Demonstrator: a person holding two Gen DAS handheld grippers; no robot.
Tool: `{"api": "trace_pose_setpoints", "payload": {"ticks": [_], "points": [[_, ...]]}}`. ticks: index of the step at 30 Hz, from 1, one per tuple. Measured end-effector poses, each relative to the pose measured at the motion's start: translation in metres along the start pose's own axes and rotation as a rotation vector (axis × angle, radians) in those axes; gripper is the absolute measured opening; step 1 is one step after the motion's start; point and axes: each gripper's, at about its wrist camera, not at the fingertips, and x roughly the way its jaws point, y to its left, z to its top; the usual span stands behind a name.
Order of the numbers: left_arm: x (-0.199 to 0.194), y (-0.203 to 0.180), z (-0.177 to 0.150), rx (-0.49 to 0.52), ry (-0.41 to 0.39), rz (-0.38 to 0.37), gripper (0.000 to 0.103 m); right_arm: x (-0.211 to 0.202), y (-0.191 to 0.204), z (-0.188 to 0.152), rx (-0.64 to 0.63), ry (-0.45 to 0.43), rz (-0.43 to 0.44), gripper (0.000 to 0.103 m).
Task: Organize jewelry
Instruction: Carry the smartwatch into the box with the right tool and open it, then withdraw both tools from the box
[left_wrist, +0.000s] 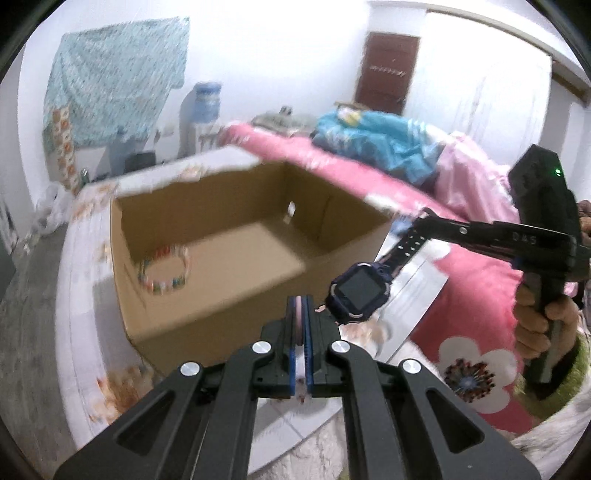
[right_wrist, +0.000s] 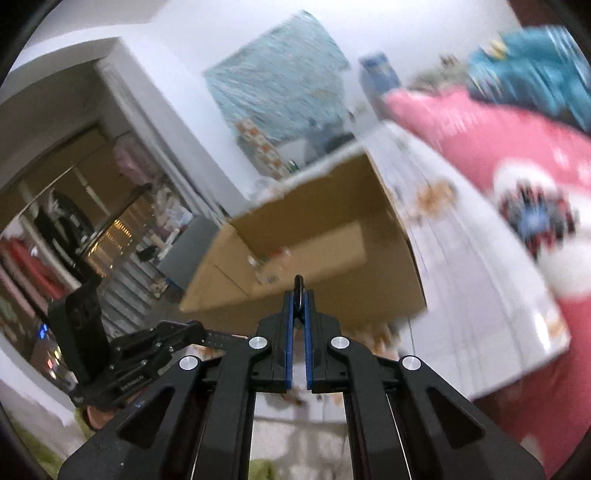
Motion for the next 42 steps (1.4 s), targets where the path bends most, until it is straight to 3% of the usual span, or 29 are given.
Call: {"api": "trace_pose_setpoints", "payload": {"ticks": [4,7,10,14,18,20,22,24,30,37,42], "points": [[-0.003,0.012,0.035,-0.004,-0.01,-0.036,0.003,0.018,0.01,0.039,-0.069,-0.01,0.026,0.003],[0.014,0.029,0.056,-0.018,0.024,-0.035,0.003,0.053,0.007,0.071,-0.1,0.04,0.033,0.003],[0.048,0.053,0.072,-0.072,0.117,-0.041,0.003,0.098,0.005,0.095,-0.116,0.137,0.015,0.003],[0.097,0.077,0.082,-0.089,0.25,0.03,0.003,0.164,0.002,0.111,-0.144,0.275,-0.043,0.003],[0.133,0.093,0.088,-0.113,0.368,0.067,0.005,0.208,0.002,0.115,-0.208,0.348,-0.115,0.004],[0.144,0.096,0.088,-0.113,0.413,0.091,0.014,0.223,-0.001,0.114,-0.233,0.368,-0.164,0.009],[0.149,0.097,0.087,-0.13,0.441,0.104,0.05,0.236,-0.003,0.114,-0.272,0.387,-0.206,0.01],[0.146,0.098,0.087,-0.143,0.422,0.101,0.059,0.238,-0.006,0.115,-0.279,0.386,-0.221,0.029],[0.134,0.094,0.09,-0.134,0.383,0.114,0.063,0.211,-0.008,0.12,-0.298,0.314,-0.239,0.031],[0.084,0.083,0.096,-0.09,0.242,0.109,0.068,0.143,-0.017,0.125,-0.222,0.177,-0.228,0.031],[0.02,0.065,0.085,-0.054,0.087,0.024,0.076,0.066,-0.009,0.108,-0.205,0.053,-0.217,0.057]]}}
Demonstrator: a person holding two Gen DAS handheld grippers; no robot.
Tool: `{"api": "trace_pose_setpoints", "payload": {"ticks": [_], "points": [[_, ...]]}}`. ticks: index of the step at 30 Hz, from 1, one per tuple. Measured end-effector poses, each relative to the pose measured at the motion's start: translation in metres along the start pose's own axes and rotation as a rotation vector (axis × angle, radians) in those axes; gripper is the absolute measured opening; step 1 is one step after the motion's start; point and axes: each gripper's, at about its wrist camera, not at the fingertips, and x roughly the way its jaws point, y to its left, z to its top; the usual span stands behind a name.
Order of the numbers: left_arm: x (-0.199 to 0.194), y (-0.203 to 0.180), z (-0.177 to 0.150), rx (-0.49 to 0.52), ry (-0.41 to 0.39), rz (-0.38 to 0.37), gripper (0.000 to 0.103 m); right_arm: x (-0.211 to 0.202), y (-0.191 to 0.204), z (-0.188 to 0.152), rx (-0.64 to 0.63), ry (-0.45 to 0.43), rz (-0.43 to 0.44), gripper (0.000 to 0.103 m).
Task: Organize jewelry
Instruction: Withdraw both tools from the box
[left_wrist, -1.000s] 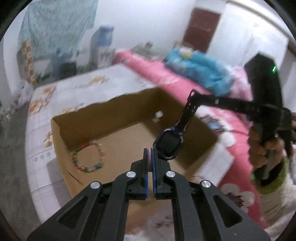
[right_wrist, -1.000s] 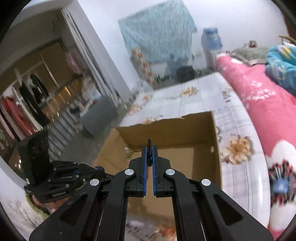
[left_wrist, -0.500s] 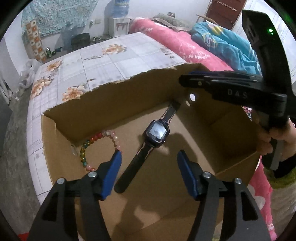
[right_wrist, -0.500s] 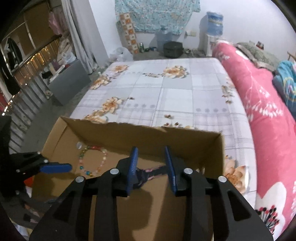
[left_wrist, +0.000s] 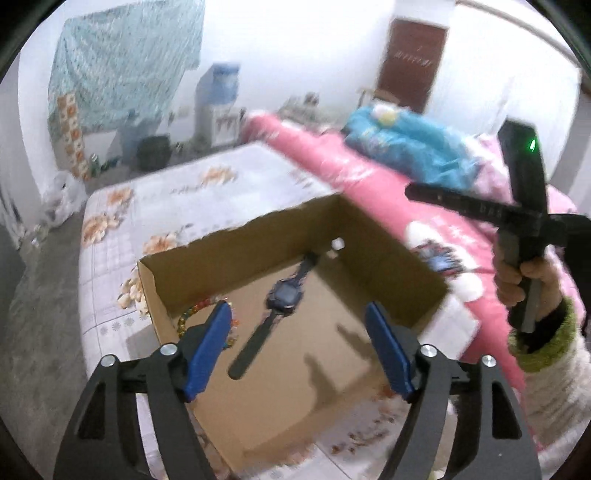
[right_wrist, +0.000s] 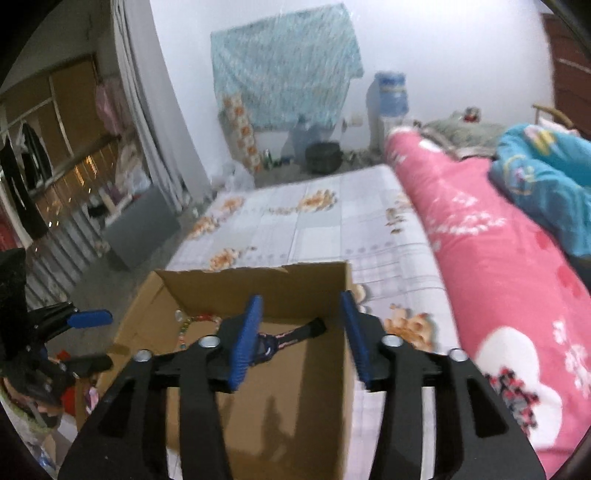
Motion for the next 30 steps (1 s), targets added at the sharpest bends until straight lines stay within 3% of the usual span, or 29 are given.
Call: {"api": "trace_pose_setpoints", "payload": {"ticks": [5,8,11,14,19,23,30], "points": [[-0.05,-0.013,-0.041,0.044,-0.101,-0.051,0.084,-0.059,0.004,-0.043,0.029,-0.068,-0.007,0.083],[-0.059,-0.021,-0.072,0.056,-0.093,-0.05,0.087,-0.077,0.008,-0.082,0.066,-0.075,-0.049,0.089],[-0.045,-0.027,-0.109,0.054,-0.015,-0.019,0.089,-0.068,0.014,-0.115,0.085,-0.021,-0.106,0.09],[-0.007,-0.03,-0.143,0.044,0.105,0.041,0.089,-0.041,0.022,-0.154,0.098,0.086,-0.148,0.09],[0.037,-0.027,-0.171,0.018,0.213,0.101,0.089,0.001,0.043,-0.195,0.093,0.232,-0.171,0.09],[0.041,-0.02,-0.173,-0.026,0.217,0.077,0.089,0.011,0.052,-0.2,0.093,0.26,-0.157,0.09],[0.019,-0.017,-0.142,-0.048,0.078,-0.024,0.089,0.023,0.064,-0.158,0.065,0.165,-0.065,0.09]]}}
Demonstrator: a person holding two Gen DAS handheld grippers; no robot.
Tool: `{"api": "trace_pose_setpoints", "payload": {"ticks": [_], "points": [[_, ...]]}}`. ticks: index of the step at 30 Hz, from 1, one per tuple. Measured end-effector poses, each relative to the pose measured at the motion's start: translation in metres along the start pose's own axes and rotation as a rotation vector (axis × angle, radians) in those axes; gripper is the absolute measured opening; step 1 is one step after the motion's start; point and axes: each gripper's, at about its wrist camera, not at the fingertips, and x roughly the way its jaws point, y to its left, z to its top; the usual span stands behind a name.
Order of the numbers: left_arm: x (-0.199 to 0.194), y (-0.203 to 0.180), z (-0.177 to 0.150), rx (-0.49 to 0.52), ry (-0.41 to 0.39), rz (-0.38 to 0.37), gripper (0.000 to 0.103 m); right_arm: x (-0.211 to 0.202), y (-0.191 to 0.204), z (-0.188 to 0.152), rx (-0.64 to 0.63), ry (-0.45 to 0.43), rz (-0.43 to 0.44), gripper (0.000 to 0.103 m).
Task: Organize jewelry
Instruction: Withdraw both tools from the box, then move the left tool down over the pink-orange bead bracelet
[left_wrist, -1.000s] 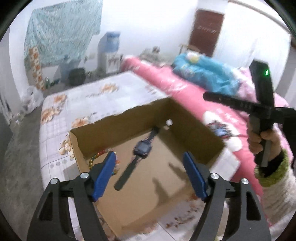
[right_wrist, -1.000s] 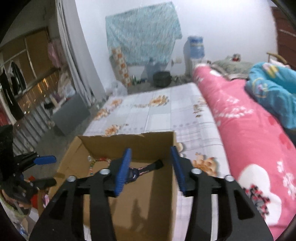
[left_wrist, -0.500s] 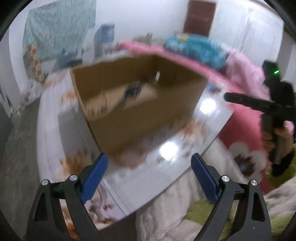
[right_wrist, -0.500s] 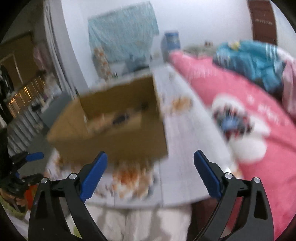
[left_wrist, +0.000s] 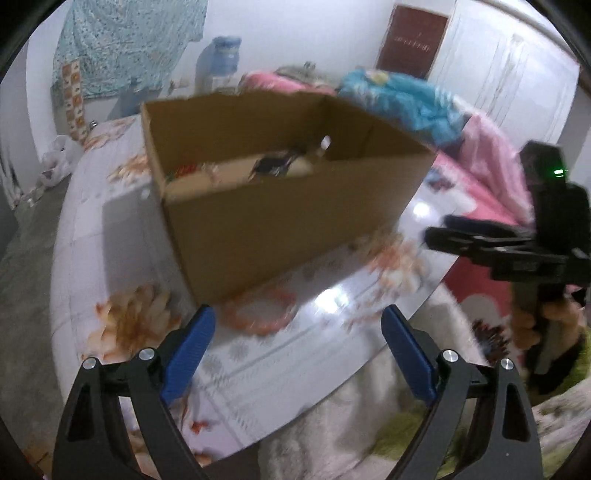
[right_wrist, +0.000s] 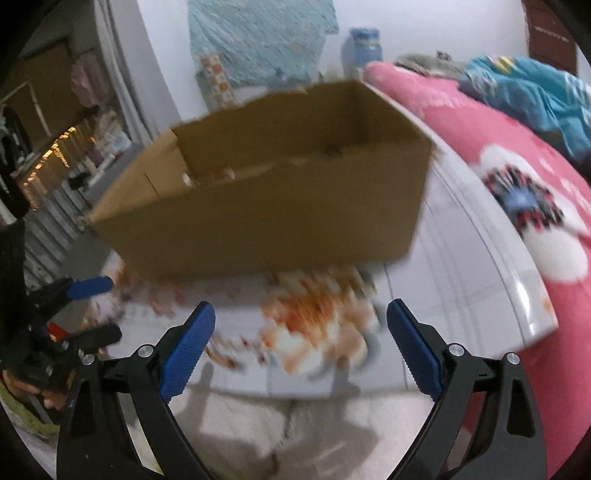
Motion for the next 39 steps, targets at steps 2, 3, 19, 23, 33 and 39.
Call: {"api": "trace_pose_setpoints", "payload": {"ticks": [2,3,19,23,33,39], "points": [[-0.002,0.001,0.007,-0.018,-0.017,-0.027,0.089,0.009,0.001,0.009,0.006,0.004,0.001,0.09],[0.0,0.001,0.011,-0.027,-0.024,-0.033,0.089,0.013,0.0,0.013,0.011,0.007,0.003,0.09],[0.01,0.005,0.029,-0.029,-0.063,-0.018,0.089,0.022,0.0,0.019,0.074,-0.009,0.032,0.088],[0.0,0.003,0.023,-0.014,-0.072,-0.013,0.09,0.01,0.0,0.009,0.073,-0.02,0.022,0.088],[0.004,0.003,-0.032,-0.025,0.069,0.042,0.09,-0.019,-0.022,-0.05,0.067,0.029,-0.076,0.092],[0.03,-0.002,-0.047,0.018,0.14,0.123,0.09,-0.001,-0.007,-0.072,0.002,0.091,-0.136,0.092]]}}
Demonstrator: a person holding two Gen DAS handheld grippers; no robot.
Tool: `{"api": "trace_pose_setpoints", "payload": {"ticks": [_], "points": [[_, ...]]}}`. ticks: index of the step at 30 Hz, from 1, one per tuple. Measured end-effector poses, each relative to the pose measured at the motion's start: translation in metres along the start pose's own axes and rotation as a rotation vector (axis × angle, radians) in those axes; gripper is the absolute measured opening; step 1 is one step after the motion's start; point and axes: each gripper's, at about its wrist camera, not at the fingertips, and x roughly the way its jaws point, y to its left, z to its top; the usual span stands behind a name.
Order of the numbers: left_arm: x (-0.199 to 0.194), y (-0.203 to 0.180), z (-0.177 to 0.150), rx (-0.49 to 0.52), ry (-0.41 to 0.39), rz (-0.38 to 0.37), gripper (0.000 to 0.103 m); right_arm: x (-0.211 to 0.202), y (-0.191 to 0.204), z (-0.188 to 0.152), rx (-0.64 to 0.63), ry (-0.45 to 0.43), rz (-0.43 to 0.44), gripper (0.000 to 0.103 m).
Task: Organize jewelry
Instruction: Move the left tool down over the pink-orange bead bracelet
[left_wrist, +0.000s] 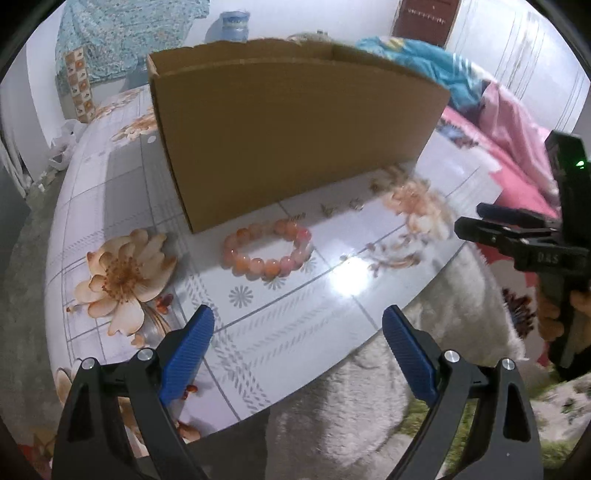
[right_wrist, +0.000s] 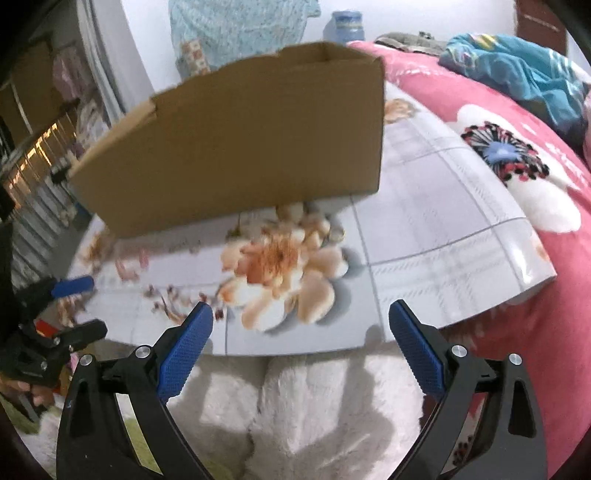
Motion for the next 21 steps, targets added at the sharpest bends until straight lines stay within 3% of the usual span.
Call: {"api": "trace_pose_setpoints", "payload": {"ticks": [4,9,15,21], "points": [[0.009,0.002,0.004,-0.003,0.019,0.016,0.09,0.01,0.014,-0.002,-0.062,-0.007,-0.061,0.092],[0.018,-0.004,0.005,0.067,0.015,0.101,0.096,0.017,0.018,-0.005,-0.09,-0.004,-0.093,0.095],[0.02,0.001,0.004,0.07,-0.001,0.092,0.097,0.019,0.019,-0.005,-0.098,-0.009,-0.102,0.095],[0.022,0.001,0.006,0.072,0.038,0.093,0.098,0.021,0.015,-0.003,-0.105,-0.003,-0.092,0.095]]}}
